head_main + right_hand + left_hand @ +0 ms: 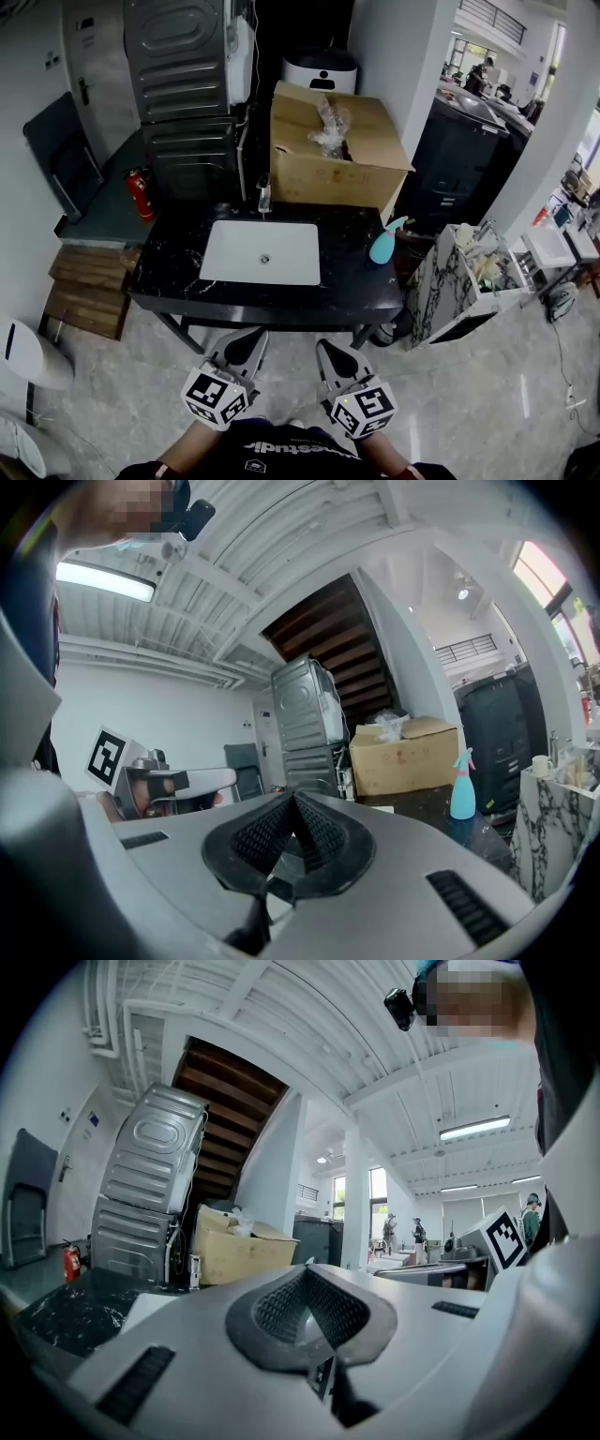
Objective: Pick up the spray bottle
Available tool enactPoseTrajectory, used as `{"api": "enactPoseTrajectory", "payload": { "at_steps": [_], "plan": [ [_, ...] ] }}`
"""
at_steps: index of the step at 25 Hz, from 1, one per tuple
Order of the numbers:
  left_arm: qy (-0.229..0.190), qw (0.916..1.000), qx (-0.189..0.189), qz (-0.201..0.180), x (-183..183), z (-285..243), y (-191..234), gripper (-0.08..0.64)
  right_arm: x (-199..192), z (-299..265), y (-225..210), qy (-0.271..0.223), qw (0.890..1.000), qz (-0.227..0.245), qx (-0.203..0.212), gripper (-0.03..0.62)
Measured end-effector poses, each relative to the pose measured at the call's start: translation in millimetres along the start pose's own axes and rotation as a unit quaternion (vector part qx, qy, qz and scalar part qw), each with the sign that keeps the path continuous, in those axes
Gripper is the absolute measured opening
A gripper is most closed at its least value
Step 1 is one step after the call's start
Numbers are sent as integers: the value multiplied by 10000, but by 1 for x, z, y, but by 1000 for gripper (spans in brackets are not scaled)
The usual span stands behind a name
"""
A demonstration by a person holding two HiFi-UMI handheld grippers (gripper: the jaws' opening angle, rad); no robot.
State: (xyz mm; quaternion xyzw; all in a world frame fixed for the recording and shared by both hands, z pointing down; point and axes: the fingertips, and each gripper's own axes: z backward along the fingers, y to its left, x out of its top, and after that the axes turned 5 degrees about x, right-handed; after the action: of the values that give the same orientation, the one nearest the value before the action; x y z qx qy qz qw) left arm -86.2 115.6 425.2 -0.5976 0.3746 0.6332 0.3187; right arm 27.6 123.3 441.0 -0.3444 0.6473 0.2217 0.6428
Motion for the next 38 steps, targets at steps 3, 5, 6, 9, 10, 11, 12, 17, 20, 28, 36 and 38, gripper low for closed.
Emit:
{"api": "enactPoseTrajectory", "payload": {
  "at_steps": [3, 5, 6, 9, 10, 11, 12, 17, 20, 28, 36, 38],
  "plan": [
    [56, 10000, -33, -76, -4, -4, -9, 15, -4, 4, -6, -1, 10000, -45, 26, 37],
    [75, 10000, -29, -59, -6, -8, -10, 14, -6, 4, -11, 5, 10000, -73, 5, 37],
    [80, 10000, -25, -43, -7, -11, -9, 14, -7, 2, -14, 9, 10000, -92, -9, 37],
    [101, 9999, -46, -10, -11, -24, -3, 15, -10, -6, -25, 44, 9999, -125, -48, 37],
    [104, 9999, -68, 6, -13, -29, 0, 15, -11, -9, -29, 60, 9999, -125, -76, 37],
    [105, 9999, -98, 20, -15, -36, 4, 14, -11, -14, -34, 75, 9998, -123, -112, 37],
    [100, 9999, -128, 32, -16, -44, 8, 14, -10, -18, -40, 86, 9998, -118, -152, 37],
    [19, 9994, -324, 70, -12, -94, 43, 14, 2, -57, -71, 62, 9992, -20, -382, 37],
    [-55, 9987, -501, 48, -1, -128, 69, 15, 14, -90, -94, -6, 9986, 33, -528, 37],
    [-155, 9955, -930, -29, 24, -205, 128, 15, 53, -173, -139, -249, 9965, 149, -784, 37],
    [-92, 9927, -1195, 142, 18, -246, 168, 14, 57, -219, -164, -219, 9934, 137, -1121, 37],
    [-71, 9921, -1235, 207, 15, -255, 172, 15, 56, -224, -170, -202, 9925, 135, -1201, 37]
  ]
}}
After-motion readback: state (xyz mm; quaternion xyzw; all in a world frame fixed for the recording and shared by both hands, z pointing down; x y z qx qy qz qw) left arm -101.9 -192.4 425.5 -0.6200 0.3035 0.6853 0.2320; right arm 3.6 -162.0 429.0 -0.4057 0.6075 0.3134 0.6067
